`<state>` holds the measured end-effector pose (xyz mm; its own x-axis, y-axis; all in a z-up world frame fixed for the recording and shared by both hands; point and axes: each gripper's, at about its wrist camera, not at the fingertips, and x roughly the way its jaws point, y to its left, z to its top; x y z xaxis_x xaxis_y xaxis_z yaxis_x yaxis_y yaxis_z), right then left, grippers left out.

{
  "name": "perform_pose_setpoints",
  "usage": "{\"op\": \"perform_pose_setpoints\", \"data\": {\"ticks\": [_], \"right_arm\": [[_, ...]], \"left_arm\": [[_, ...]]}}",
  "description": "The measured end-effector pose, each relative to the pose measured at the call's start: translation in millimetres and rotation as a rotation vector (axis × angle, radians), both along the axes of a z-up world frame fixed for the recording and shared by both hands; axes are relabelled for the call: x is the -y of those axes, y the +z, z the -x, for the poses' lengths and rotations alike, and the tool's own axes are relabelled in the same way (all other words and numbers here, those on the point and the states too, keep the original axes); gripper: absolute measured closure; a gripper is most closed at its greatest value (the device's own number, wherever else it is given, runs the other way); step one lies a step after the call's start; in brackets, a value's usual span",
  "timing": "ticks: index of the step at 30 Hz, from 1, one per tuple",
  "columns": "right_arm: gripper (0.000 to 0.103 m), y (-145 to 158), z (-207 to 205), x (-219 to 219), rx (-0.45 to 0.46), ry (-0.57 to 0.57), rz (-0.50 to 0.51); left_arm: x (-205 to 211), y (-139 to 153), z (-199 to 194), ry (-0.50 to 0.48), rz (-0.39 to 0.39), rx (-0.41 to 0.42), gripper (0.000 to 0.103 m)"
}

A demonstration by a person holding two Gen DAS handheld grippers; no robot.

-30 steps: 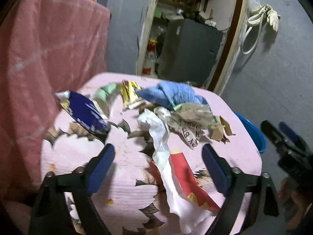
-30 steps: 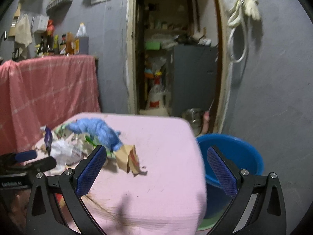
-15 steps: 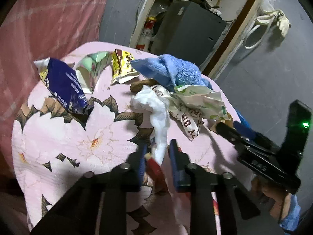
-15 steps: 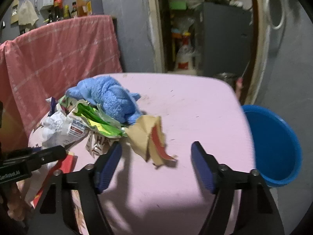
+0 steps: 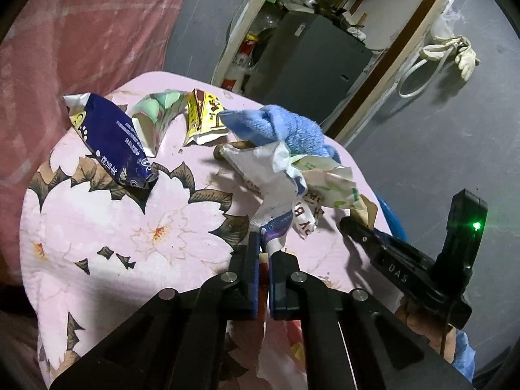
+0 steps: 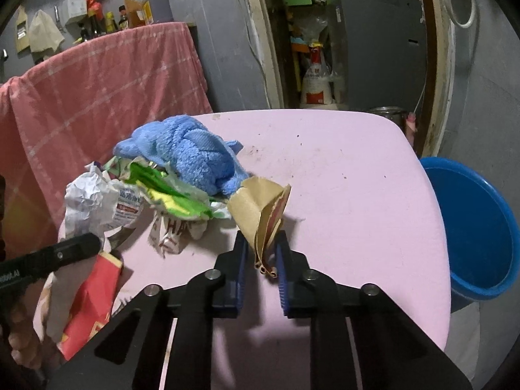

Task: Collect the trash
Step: 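Grasp the tan paper scrap with the right tool while the left tool grasps crumpled white paper, then lift the tan scrap with the right tool while the left tool lifts the white paper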

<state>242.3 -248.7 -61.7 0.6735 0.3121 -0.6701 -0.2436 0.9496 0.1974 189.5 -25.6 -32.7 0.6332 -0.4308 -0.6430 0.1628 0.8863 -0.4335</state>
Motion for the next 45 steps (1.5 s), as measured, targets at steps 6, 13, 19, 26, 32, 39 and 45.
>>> {"op": "perform_pose_setpoints", "data": {"ticks": [6, 13, 19, 26, 32, 39, 45], "right_arm": [[0.092, 11, 27, 10, 0.055, -0.014, -0.037], [0.092, 45, 51, 28, 0.139, -0.038, -0.084], [0.092, 57, 55, 30, 0.165, -0.024, -0.091], [0.092, 42, 59, 27, 0.142, -0.012, -0.083], [0.092, 34, 62, 21, 0.14, -0.001, -0.074], [0.092, 19, 60, 12, 0.09, 0.026, -0.055], [0.092, 15, 60, 9, 0.077, 0.03, -0.047]], "left_arm": [[9, 10, 24, -0.007, -0.021, 0.094, 0.103], [40, 33, 31, -0.024, -0.045, 0.202, 0.103], [44, 38, 18, -0.042, -0.01, 0.173, 0.103], [32, 18, 11, -0.036, 0.048, 0.104, 0.103], [30, 16, 12, -0.041, 0.032, 0.065, 0.103], [22, 2, 14, -0.053, 0.001, -0.001, 0.103], [24, 8, 16, -0.073, -0.061, 0.032, 0.075]]}}
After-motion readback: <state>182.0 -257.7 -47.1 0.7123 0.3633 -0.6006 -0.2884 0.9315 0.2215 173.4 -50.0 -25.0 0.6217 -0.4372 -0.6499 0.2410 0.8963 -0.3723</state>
